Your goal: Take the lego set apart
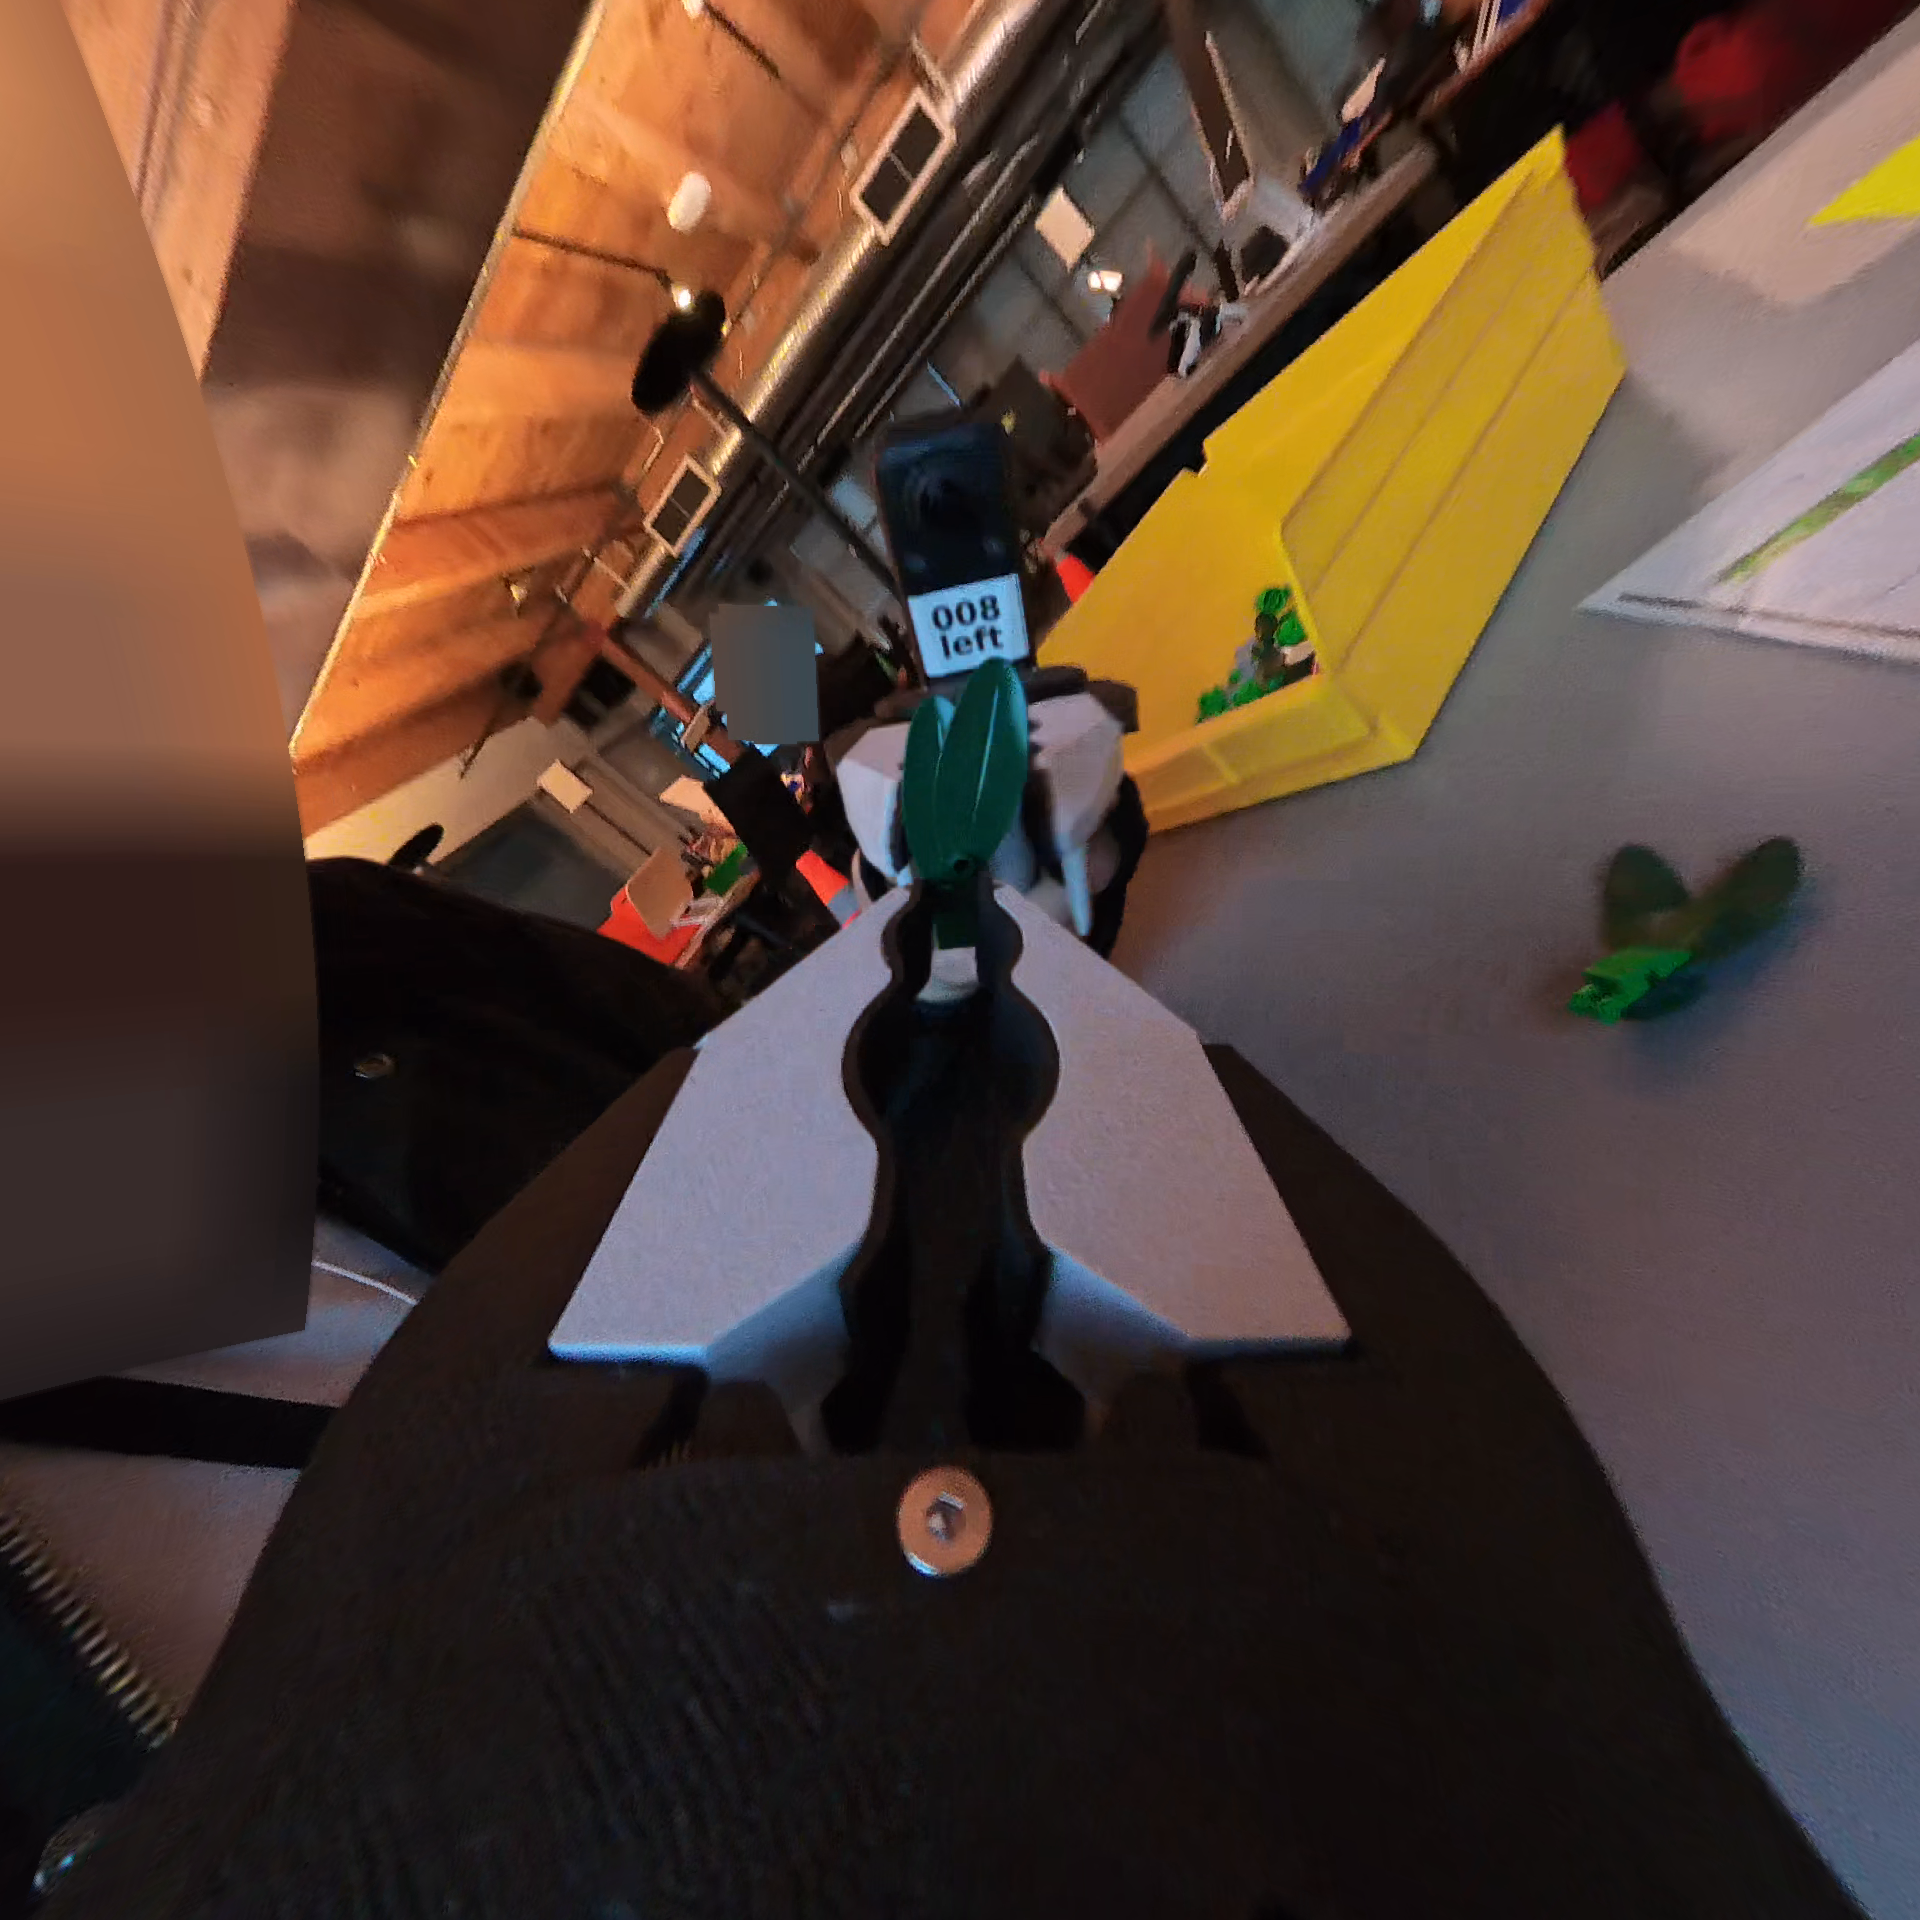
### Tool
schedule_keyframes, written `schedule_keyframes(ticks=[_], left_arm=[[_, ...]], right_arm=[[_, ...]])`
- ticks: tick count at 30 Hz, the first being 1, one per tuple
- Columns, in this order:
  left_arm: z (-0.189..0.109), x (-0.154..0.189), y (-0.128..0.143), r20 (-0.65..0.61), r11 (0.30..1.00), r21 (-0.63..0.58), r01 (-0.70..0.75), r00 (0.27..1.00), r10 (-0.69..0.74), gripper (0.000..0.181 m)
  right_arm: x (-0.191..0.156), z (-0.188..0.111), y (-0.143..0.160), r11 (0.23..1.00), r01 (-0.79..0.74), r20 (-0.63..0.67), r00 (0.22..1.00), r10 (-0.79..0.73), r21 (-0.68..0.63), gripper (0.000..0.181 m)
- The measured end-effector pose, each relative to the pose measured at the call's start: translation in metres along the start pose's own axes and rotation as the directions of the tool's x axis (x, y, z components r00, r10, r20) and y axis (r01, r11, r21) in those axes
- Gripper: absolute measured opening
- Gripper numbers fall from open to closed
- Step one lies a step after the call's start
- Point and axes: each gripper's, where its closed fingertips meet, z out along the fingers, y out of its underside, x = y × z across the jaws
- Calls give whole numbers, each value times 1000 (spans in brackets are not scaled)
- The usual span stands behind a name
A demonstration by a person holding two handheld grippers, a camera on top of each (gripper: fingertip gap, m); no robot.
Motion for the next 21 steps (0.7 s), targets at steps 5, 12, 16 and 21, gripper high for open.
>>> schedule_keyframes(ticks=[5,12,16,21], left_arm=[[1,3,6,-30,999,-30,18,999,-19,5],[4,-1,12,-26,996,-64,61,998,-63,13],[3,0,11,-37,996,-60,72,997,-75,7],[-1,0,6,-49,995,-37,93,994,-95,6]], right_arm=[[4,2,3,1000,-8,-14,1000,8,-3,7],[6,5,7,1000,4,-32,999,-4,-22,7],[7,6,5,1000,-3,-31,1000,2,-8,6],[1,8,0,999,-21,20,1000,20,31,16]])
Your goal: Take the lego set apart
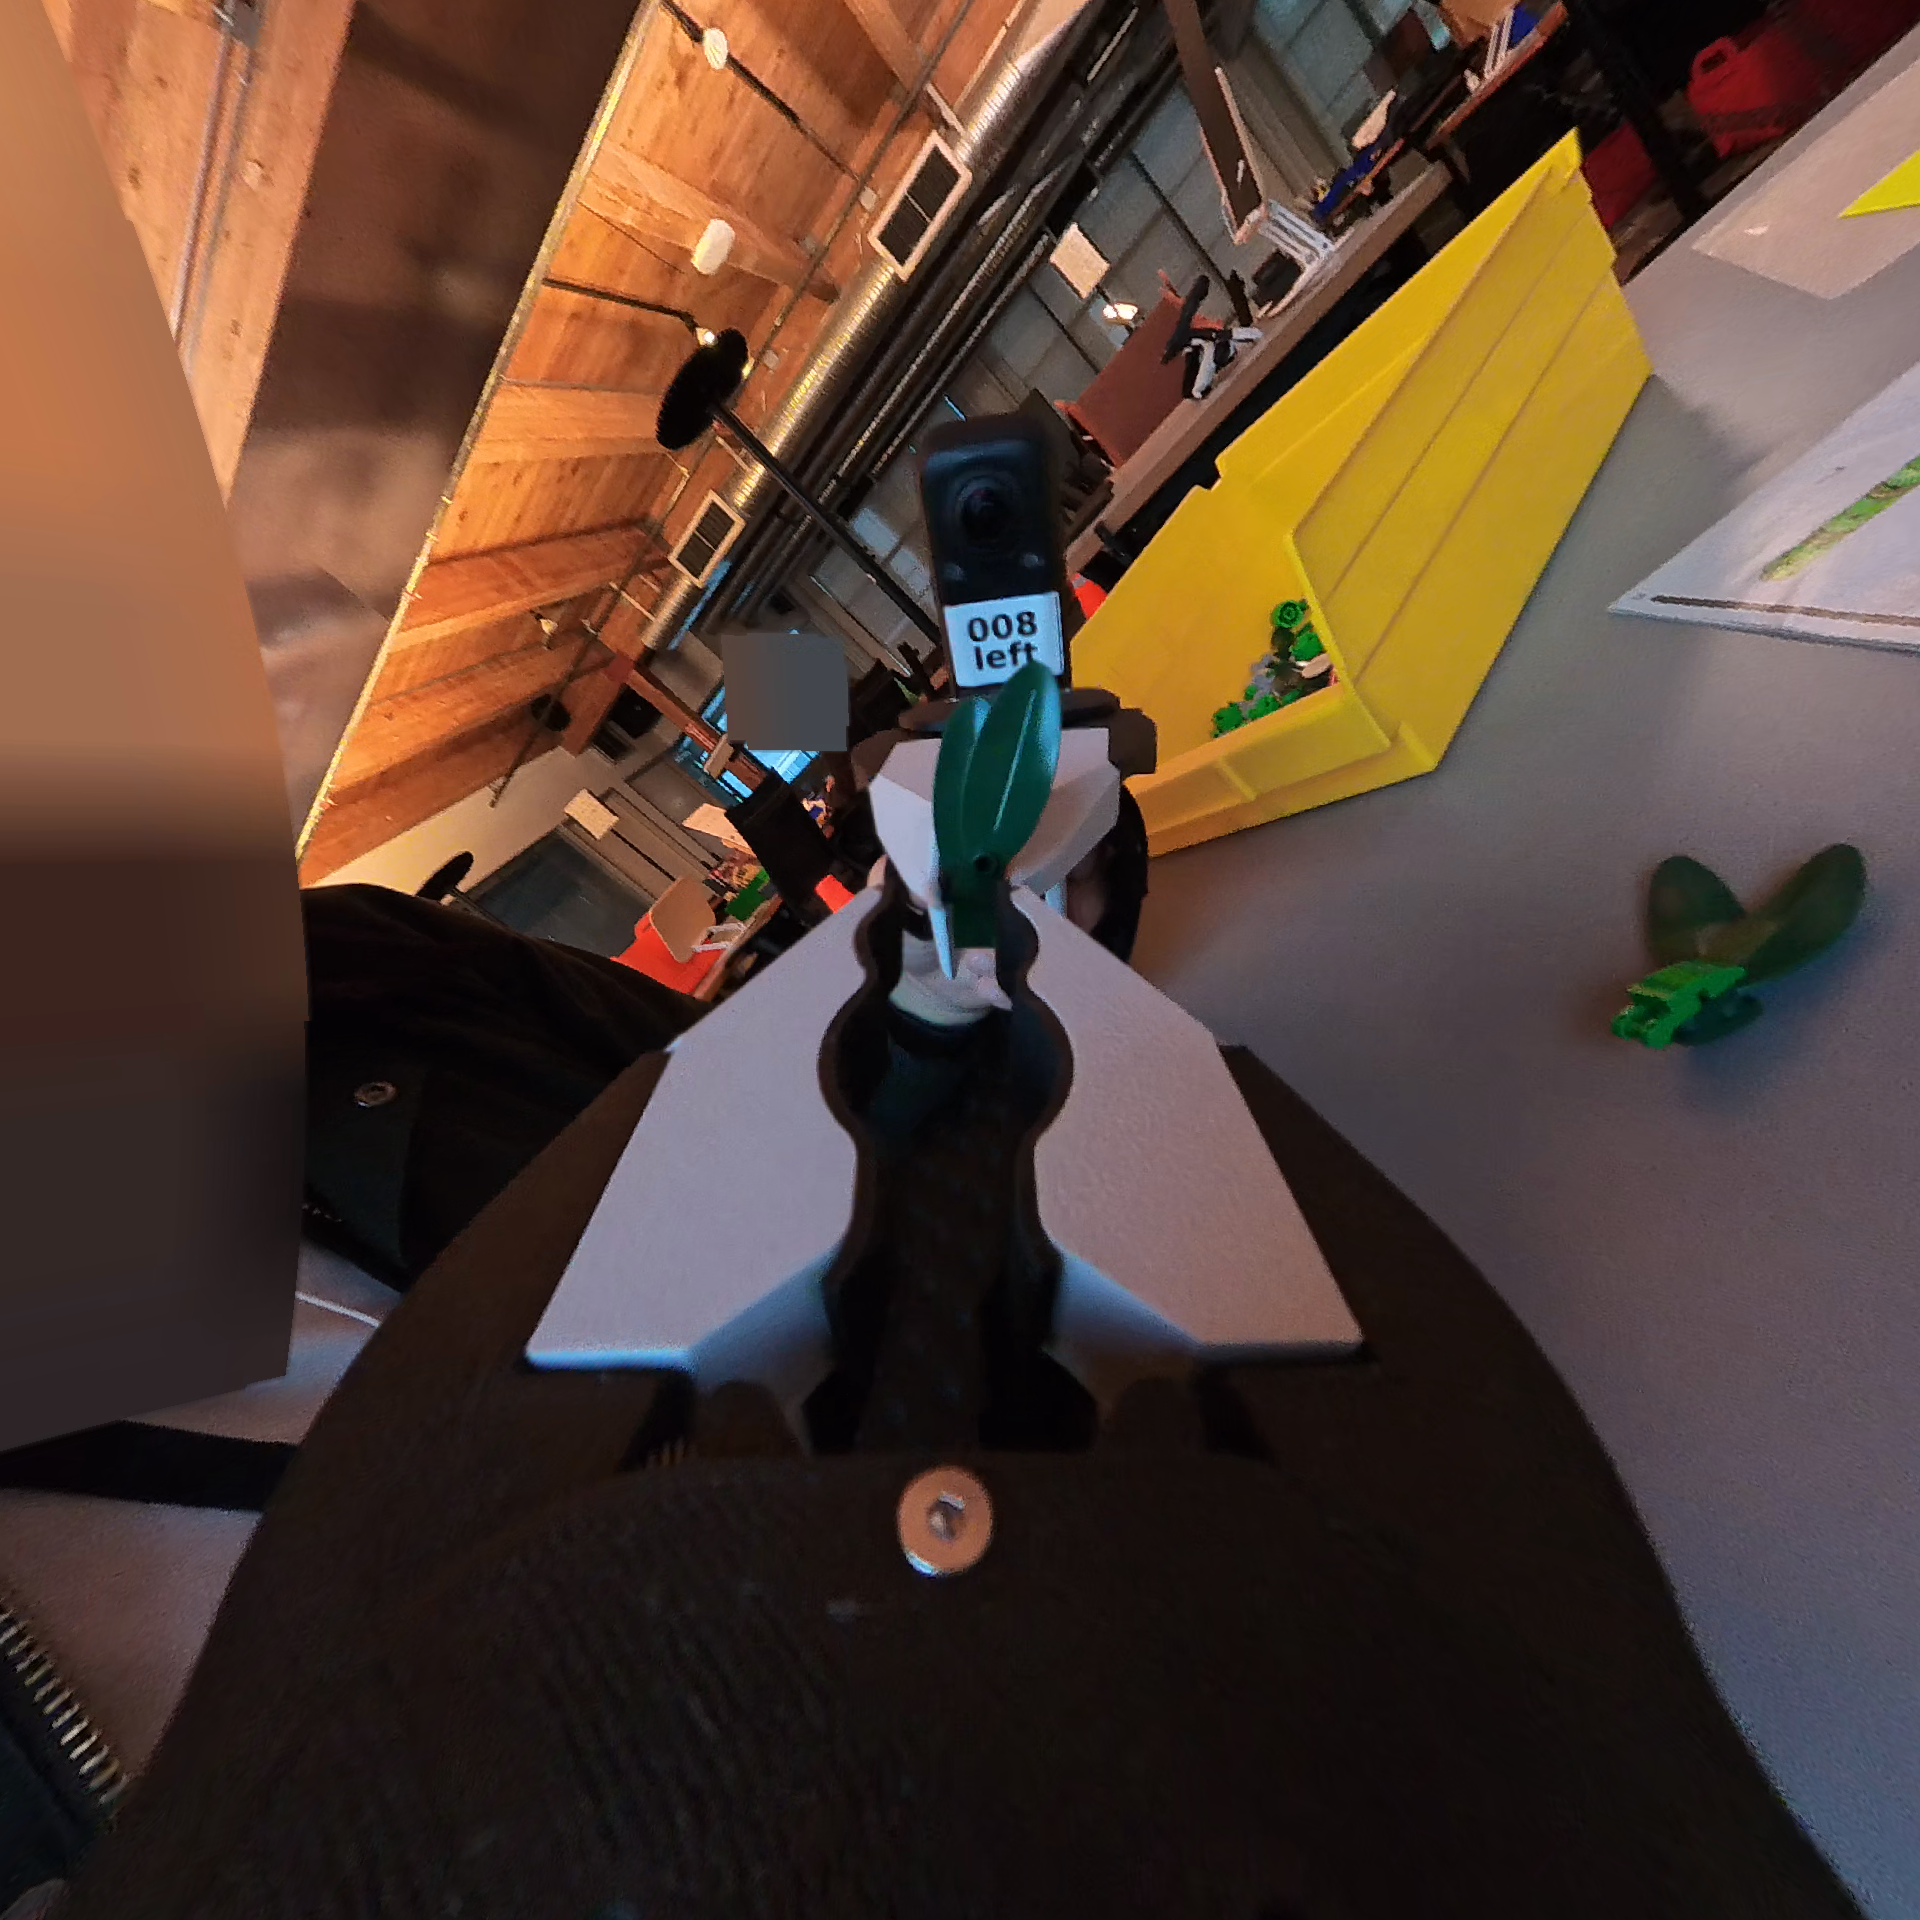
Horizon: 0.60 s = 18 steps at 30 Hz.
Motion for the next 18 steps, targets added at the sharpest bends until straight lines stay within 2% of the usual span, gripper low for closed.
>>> schedule_keyframes(ticks=[5,10,18], left_arm=[[-2,-1,-1,1,1000,8,3,1000,-3,5],[-1,-3,0,24,1000,-4,-17,1000,17,6],[-1,-3,0,24,1000,-2,-21,999,21,5]], right_arm=[[7,-3,-5,999,15,-46,999,-14,30,10],[7,2,3,1000,-21,-28,999,21,-1,12],[7,2,1,999,-45,-18,999,46,17,6]])
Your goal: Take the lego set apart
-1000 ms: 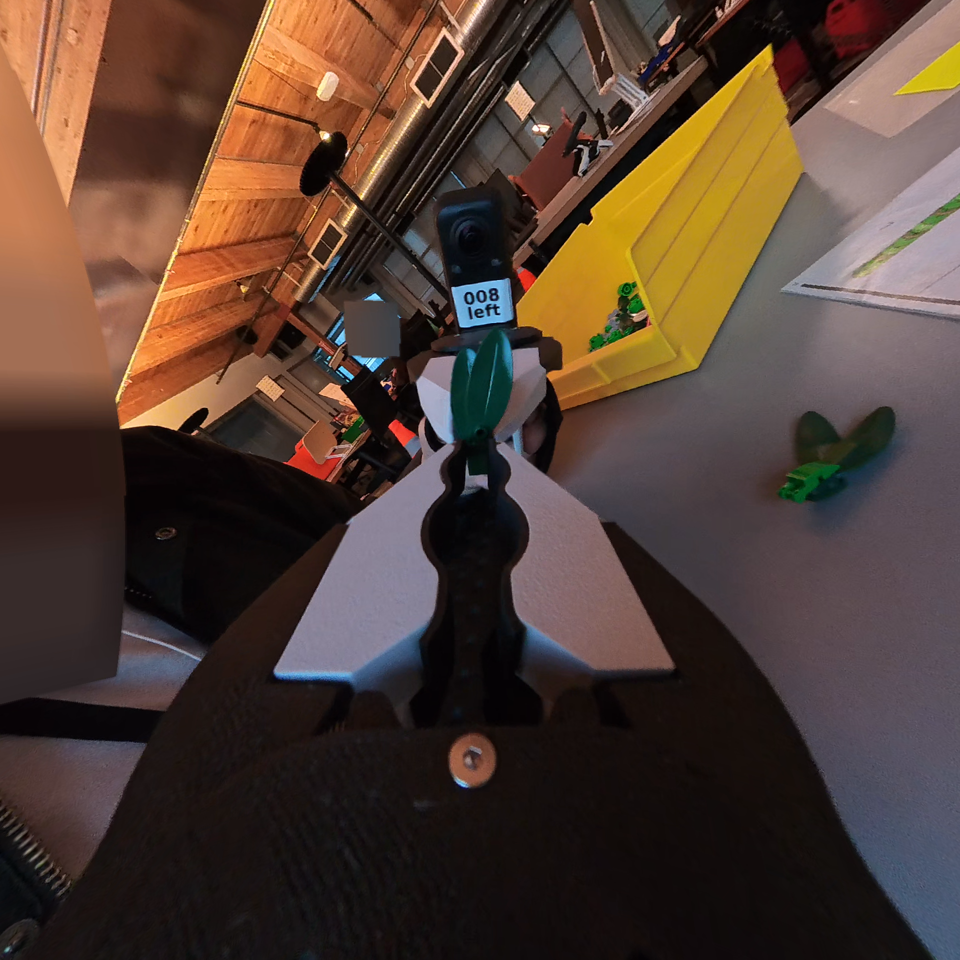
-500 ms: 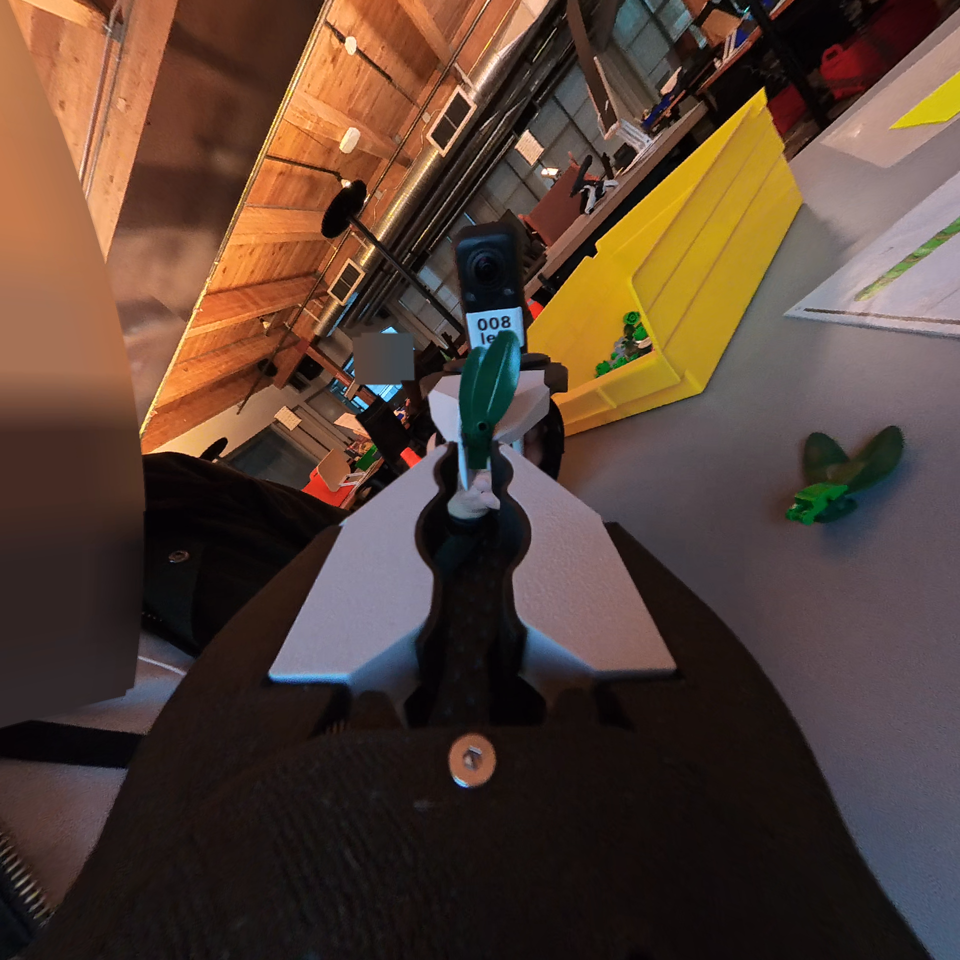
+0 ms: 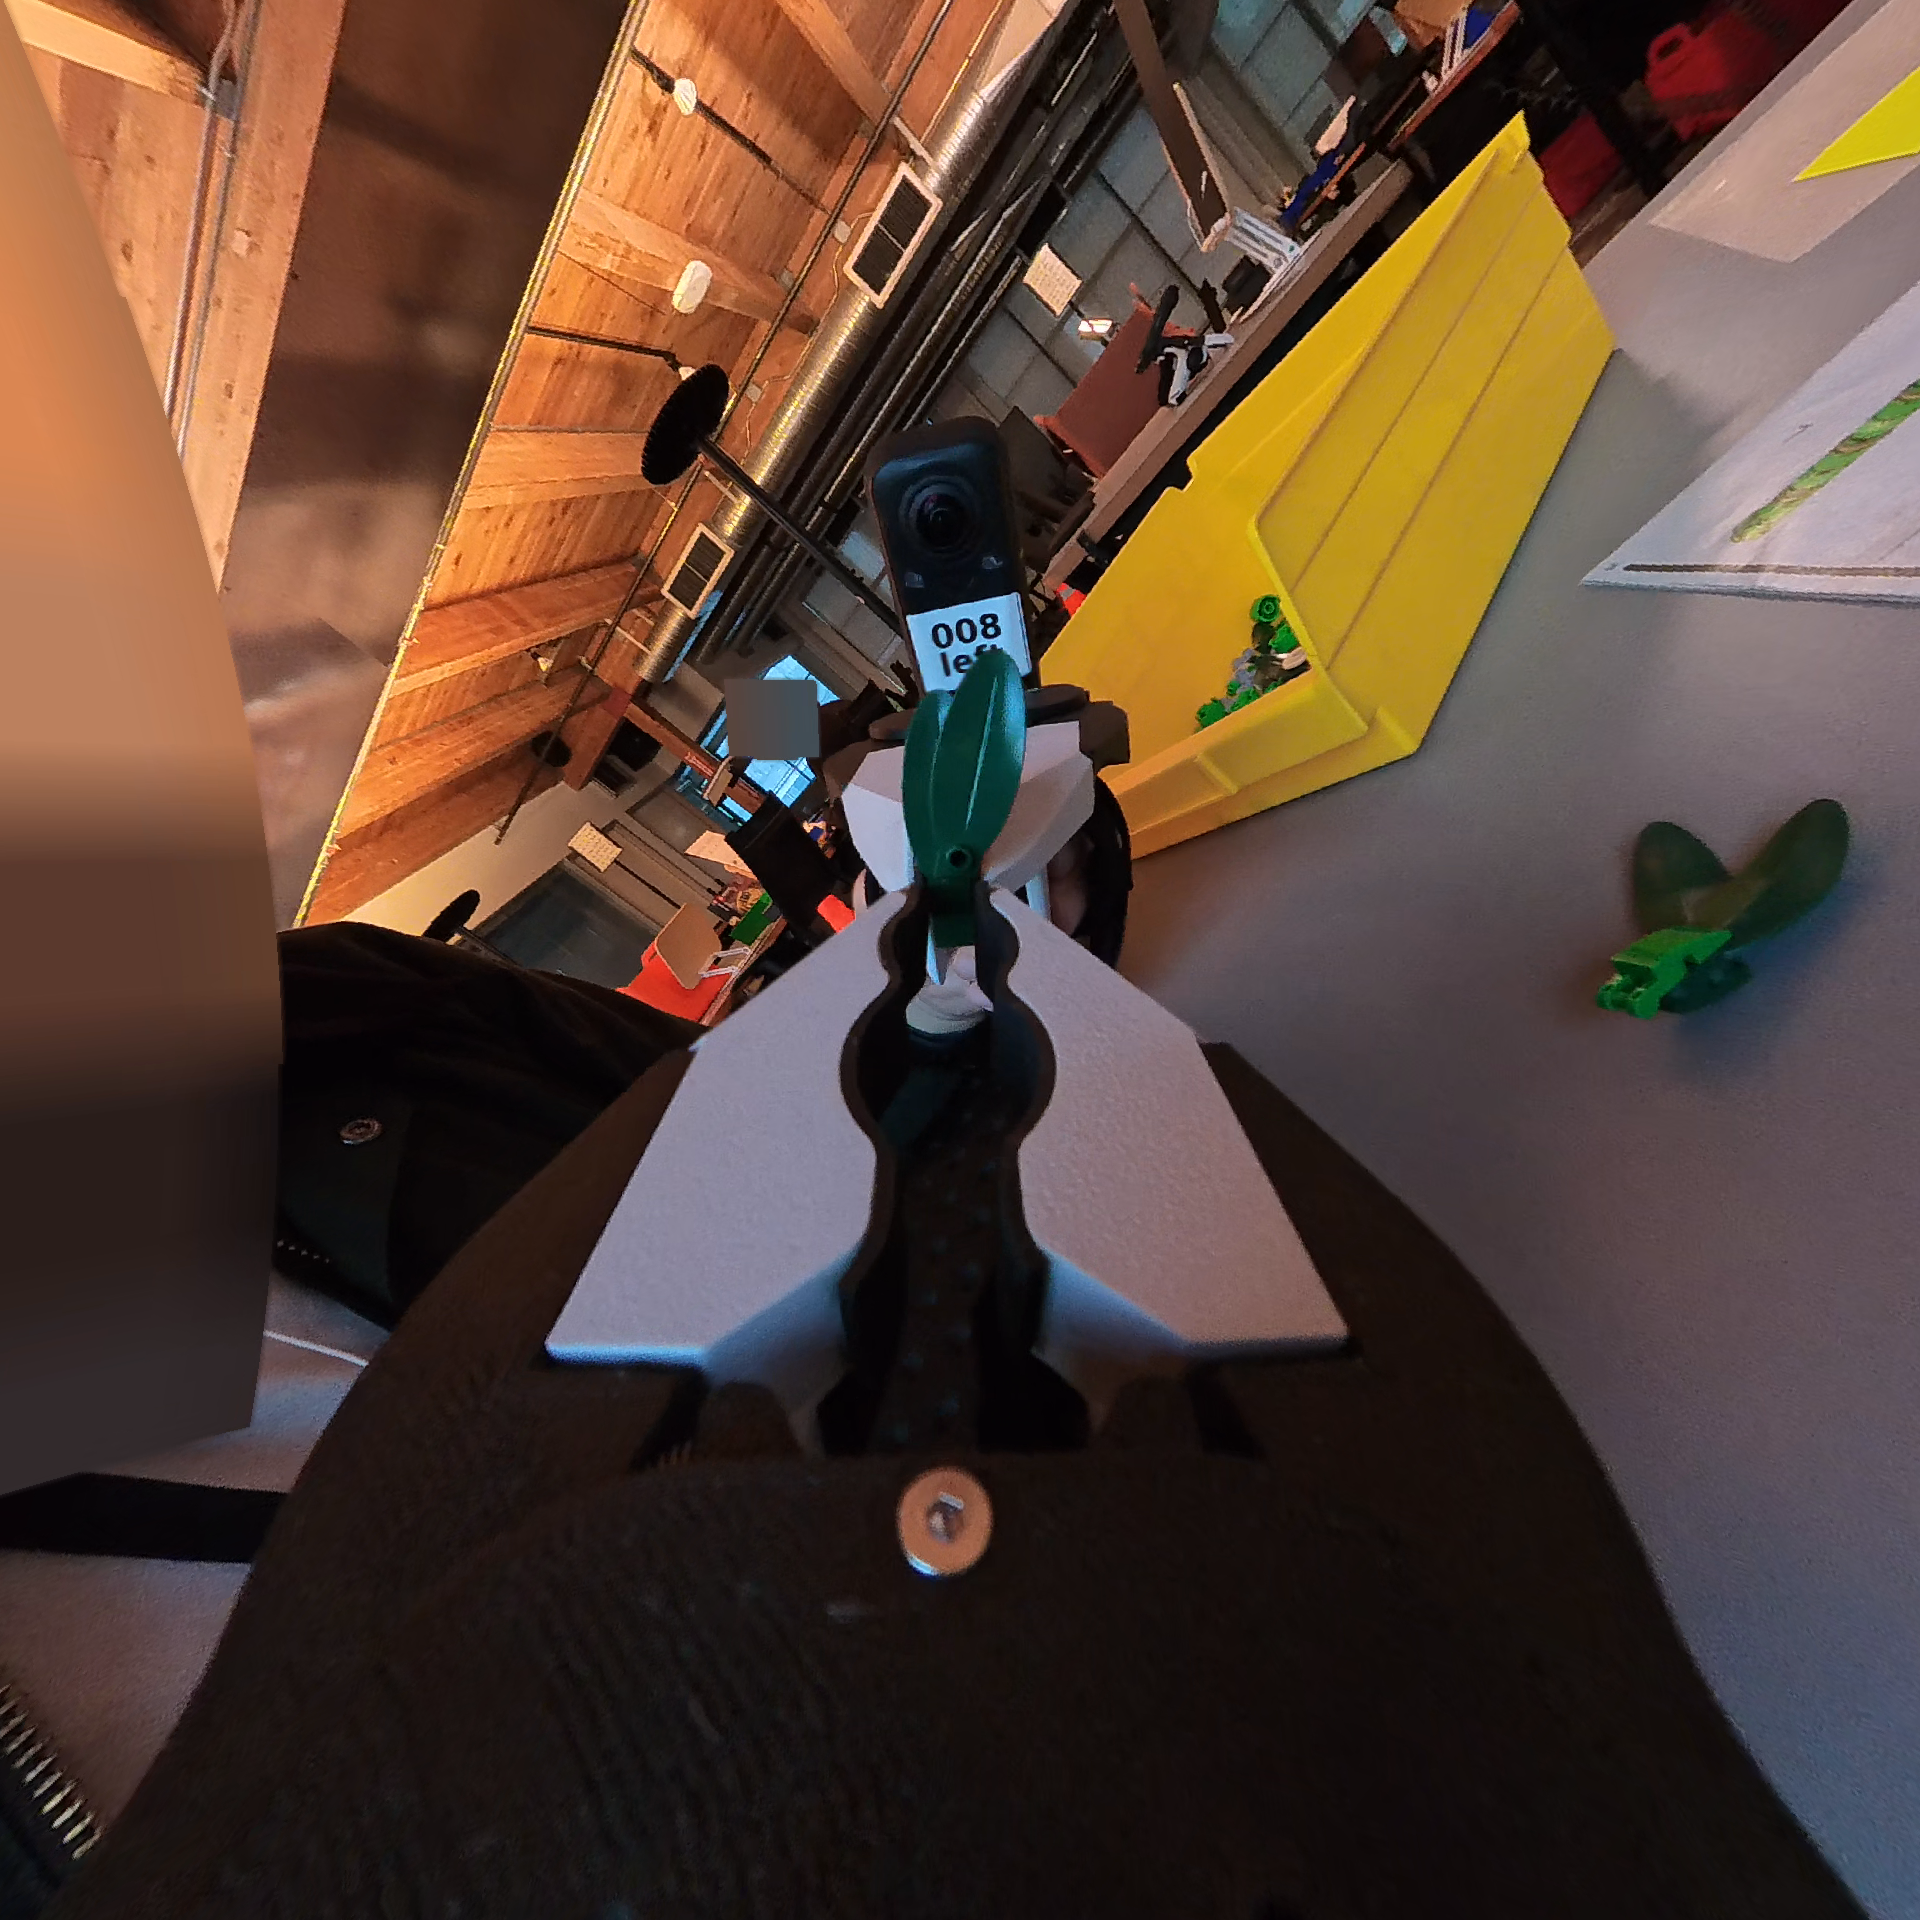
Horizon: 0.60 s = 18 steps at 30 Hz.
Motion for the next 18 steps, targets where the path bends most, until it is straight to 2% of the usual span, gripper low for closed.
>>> schedule_keyframes(ticks=[3,7,11,18], left_arm=[[0,0,1,2,1000,-4,-8,1000,8,6],[1,3,0,-2,999,-4,-34,999,34,5],[1,6,-3,11,998,6,-61,998,61,5],[2,7,0,9,998,-15,-53,999,53,4]], right_arm=[[0,0,0,1000,7,-6,1000,-7,-4,6],[-4,-1,0,994,105,-51,993,-106,-20,6],[-7,-1,-2,1000,17,4,1000,-17,6,6],[-7,-4,1,998,55,-12,998,-55,-34,6]])
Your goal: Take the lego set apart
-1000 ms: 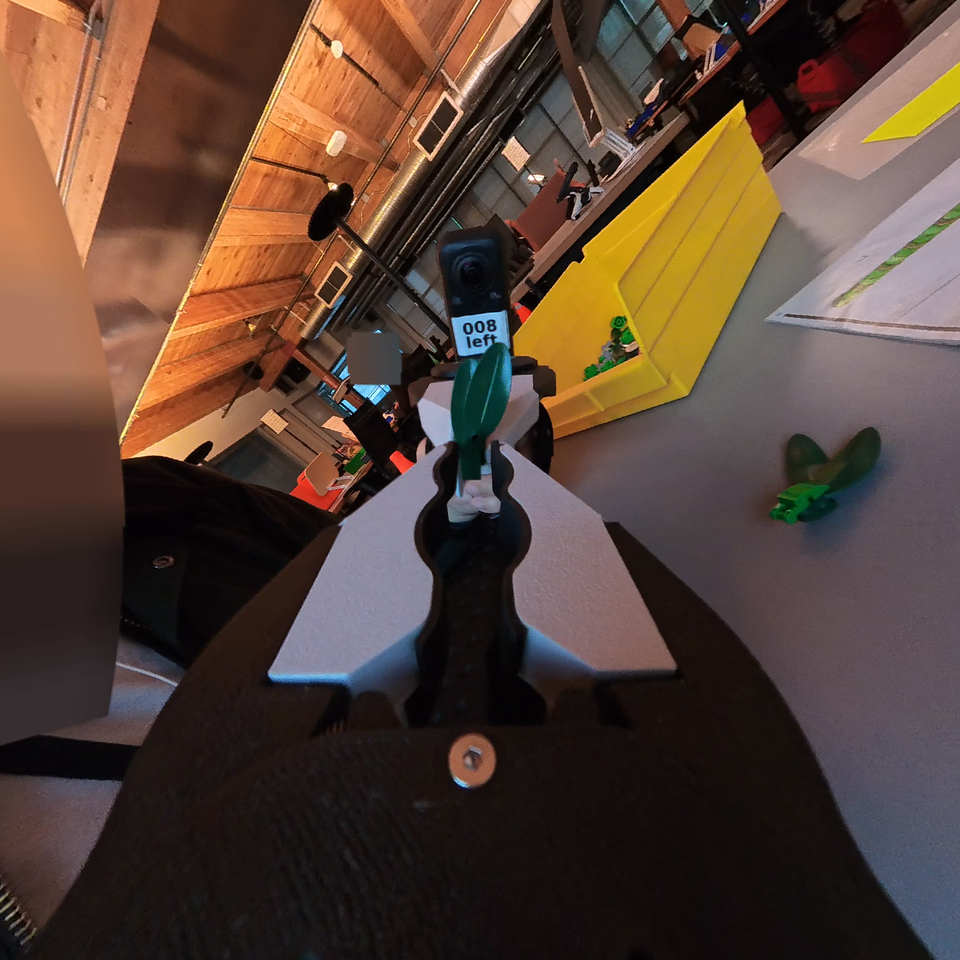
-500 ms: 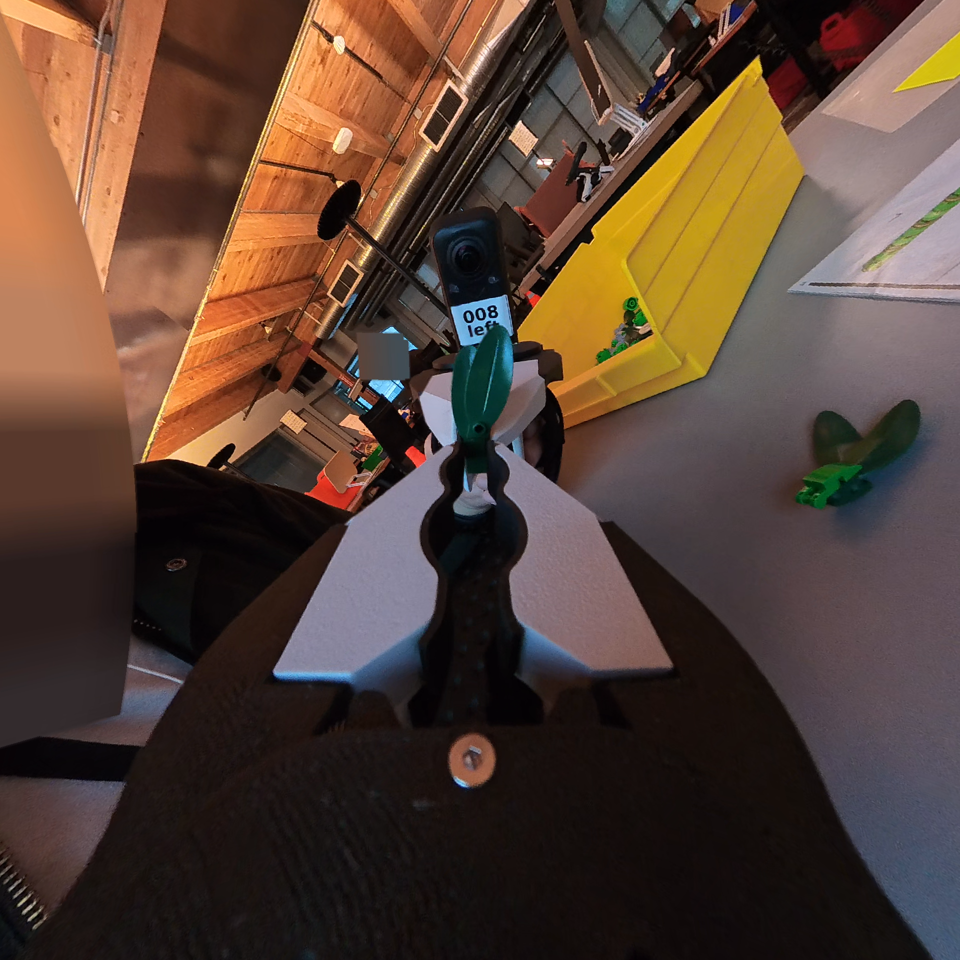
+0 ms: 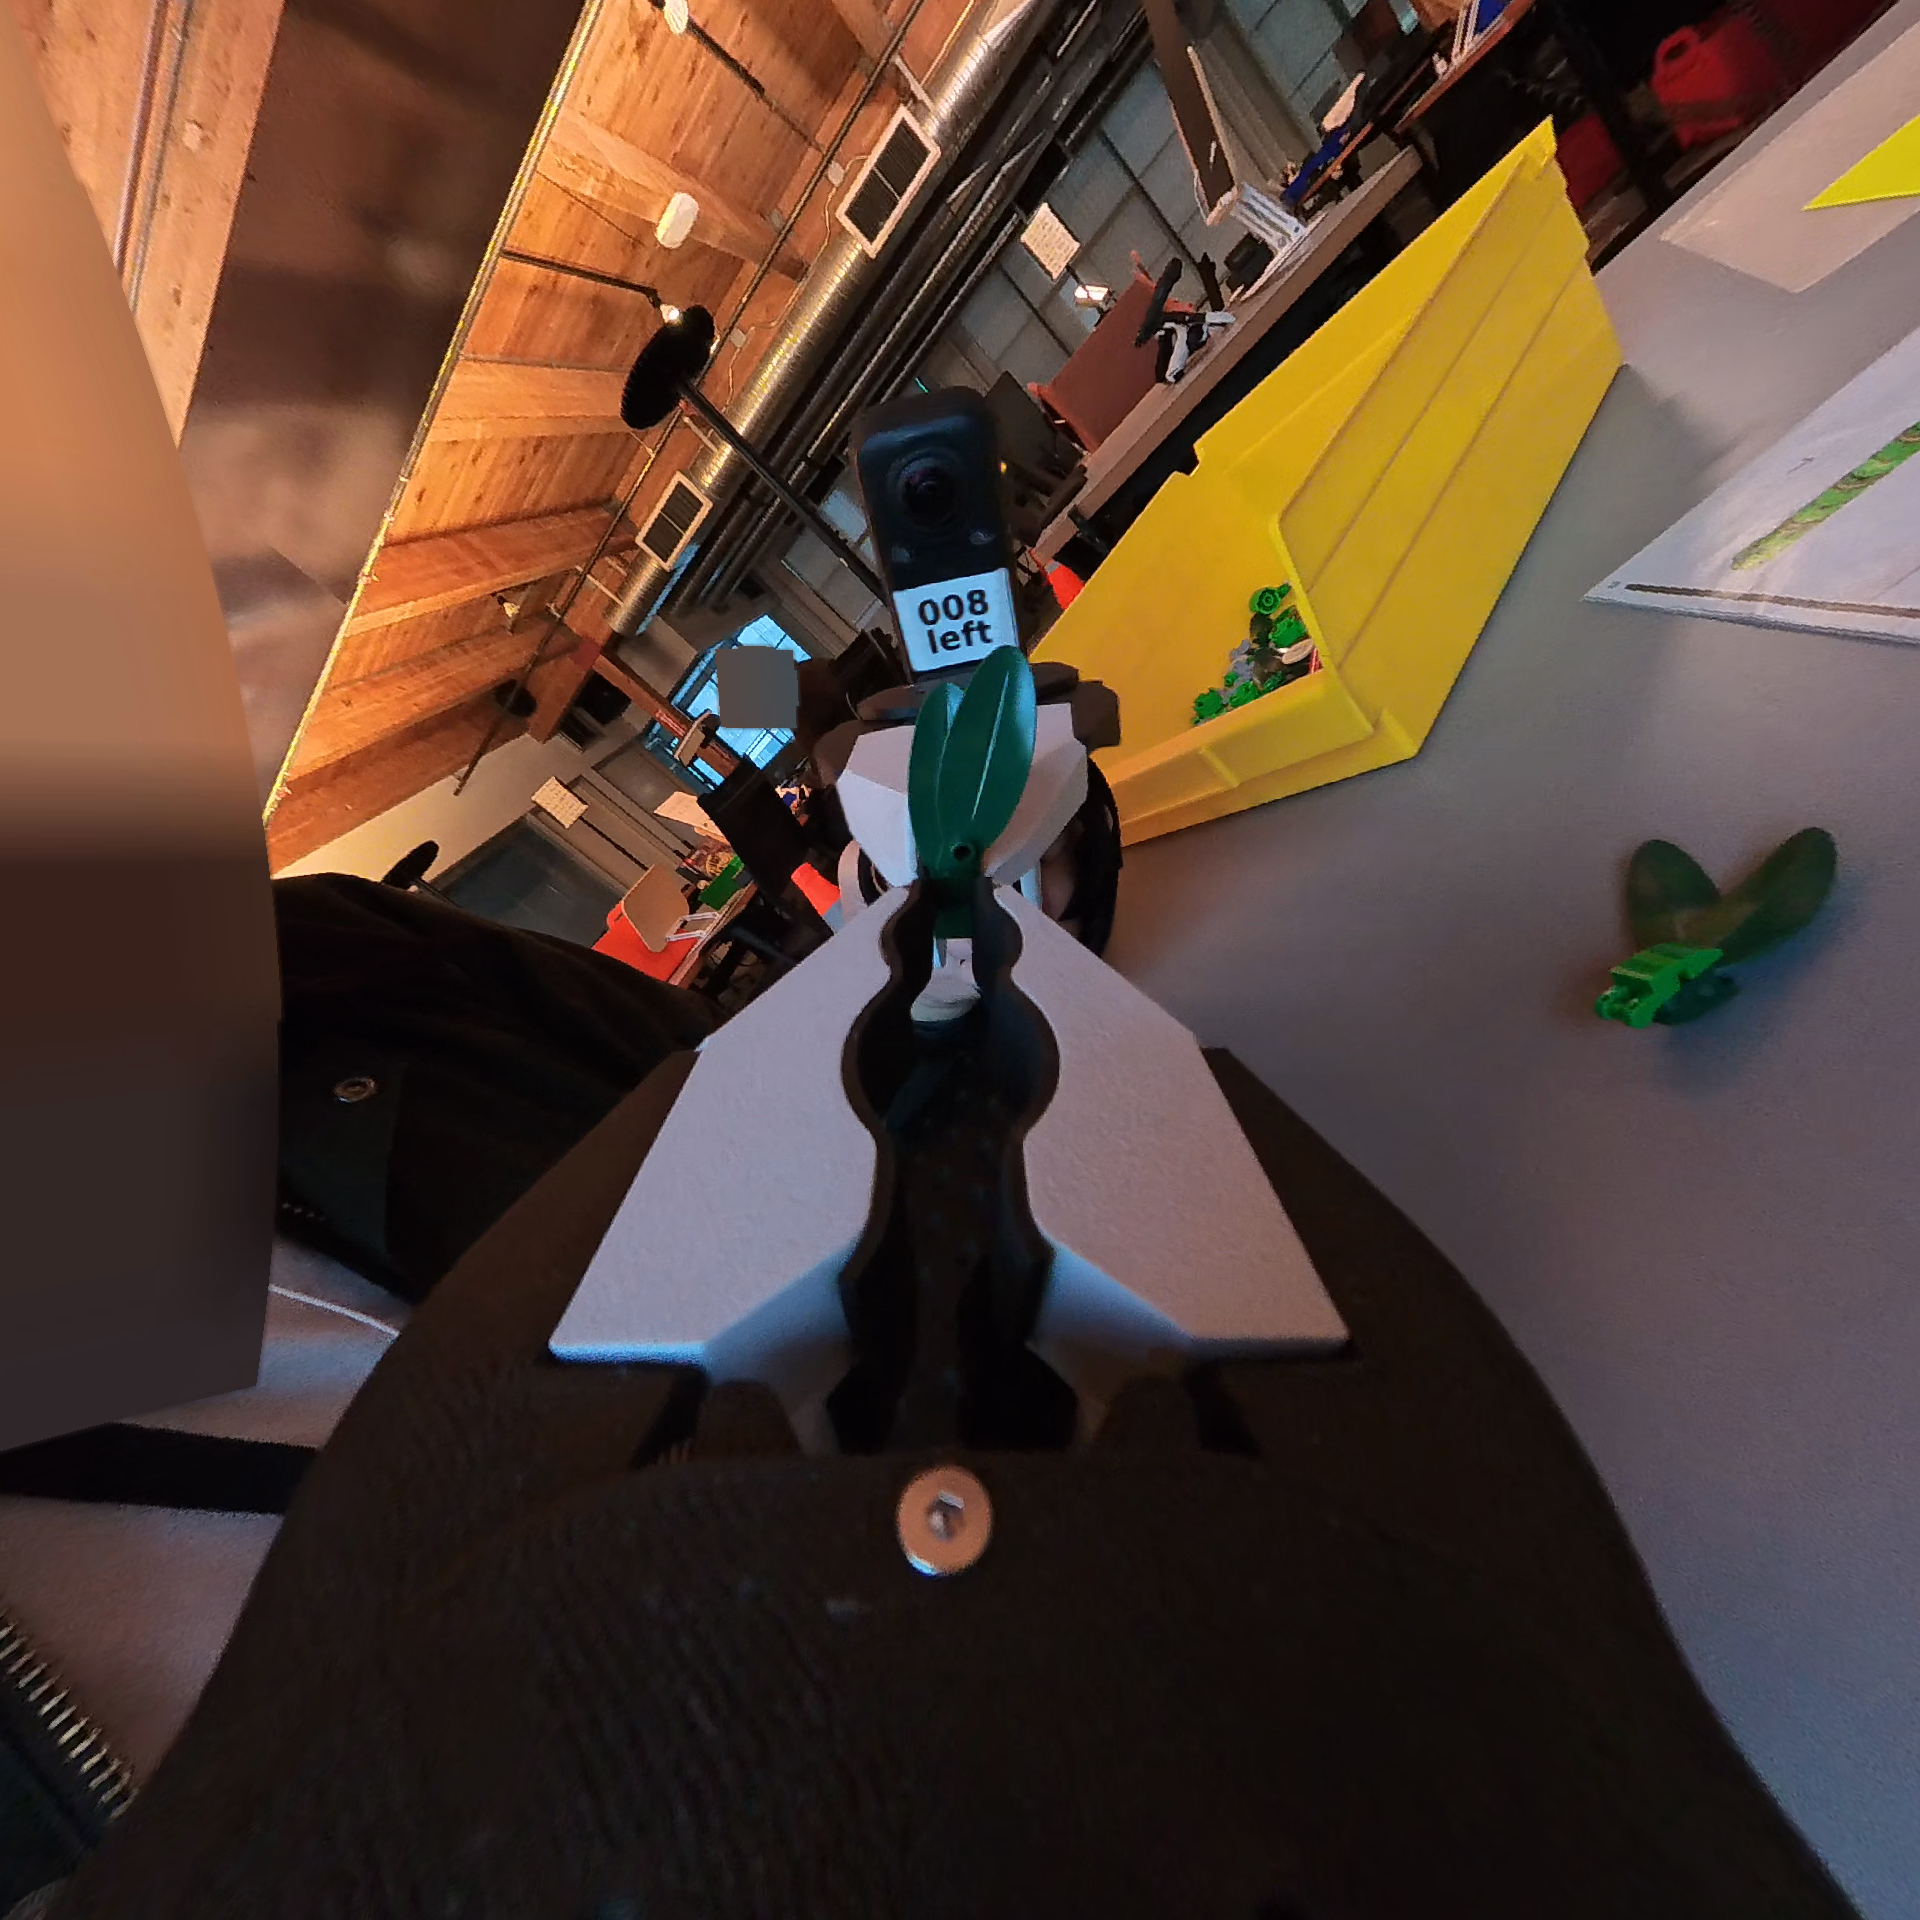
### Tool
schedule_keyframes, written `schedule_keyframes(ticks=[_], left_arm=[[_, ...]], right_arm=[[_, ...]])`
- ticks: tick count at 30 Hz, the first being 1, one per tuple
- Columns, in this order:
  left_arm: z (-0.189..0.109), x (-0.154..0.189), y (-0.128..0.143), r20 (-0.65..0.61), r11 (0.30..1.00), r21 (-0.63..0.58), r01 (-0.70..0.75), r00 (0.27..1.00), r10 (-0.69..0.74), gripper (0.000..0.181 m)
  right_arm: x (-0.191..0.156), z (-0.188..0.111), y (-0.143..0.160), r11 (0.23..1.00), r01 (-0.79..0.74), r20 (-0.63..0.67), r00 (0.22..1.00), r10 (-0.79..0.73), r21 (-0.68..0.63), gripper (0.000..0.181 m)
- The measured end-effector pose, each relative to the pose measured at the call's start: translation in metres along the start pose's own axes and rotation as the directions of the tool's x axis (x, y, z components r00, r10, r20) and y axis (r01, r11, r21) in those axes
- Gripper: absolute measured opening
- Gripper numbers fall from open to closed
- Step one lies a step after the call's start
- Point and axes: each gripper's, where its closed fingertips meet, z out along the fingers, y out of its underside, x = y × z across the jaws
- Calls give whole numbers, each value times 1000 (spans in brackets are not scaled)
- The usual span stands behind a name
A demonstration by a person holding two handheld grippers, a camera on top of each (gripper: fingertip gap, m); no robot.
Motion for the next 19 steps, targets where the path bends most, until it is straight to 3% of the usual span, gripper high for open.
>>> schedule_keyframes(ticks=[4,7,8,12,14,16,19], left_arm=[[-1,1,-1,0,1000,5,-7,1000,7,5],[-59,-11,-52,19,946,321,42,999,-51,5],[-67,-13,-55,39,938,346,26,998,-42,5],[-8,5,-14,-19,997,67,-46,999,47,5],[-1,8,-10,-61,999,51,-9,998,12,5],[-6,7,-11,-96,995,84,60,994,-52,5],[-13,5,-16,-154,978,117,172,976,-153,5]], right_arm=[[-2,-1,0,1000,11,-4,1000,-11,-8,7],[8,-50,-43,973,-13,-45,999,25,232,5],[11,-57,-47,971,17,-75,997,1,239,5],[-3,-20,-20,998,3,21,1000,-5,69,7],[-4,-14,-9,999,-52,58,997,52,8,7],[23,-17,1,999,-45,-95,995,42,-30,6],[53,-22,20,976,72,-316,939,-135,-204,7]])
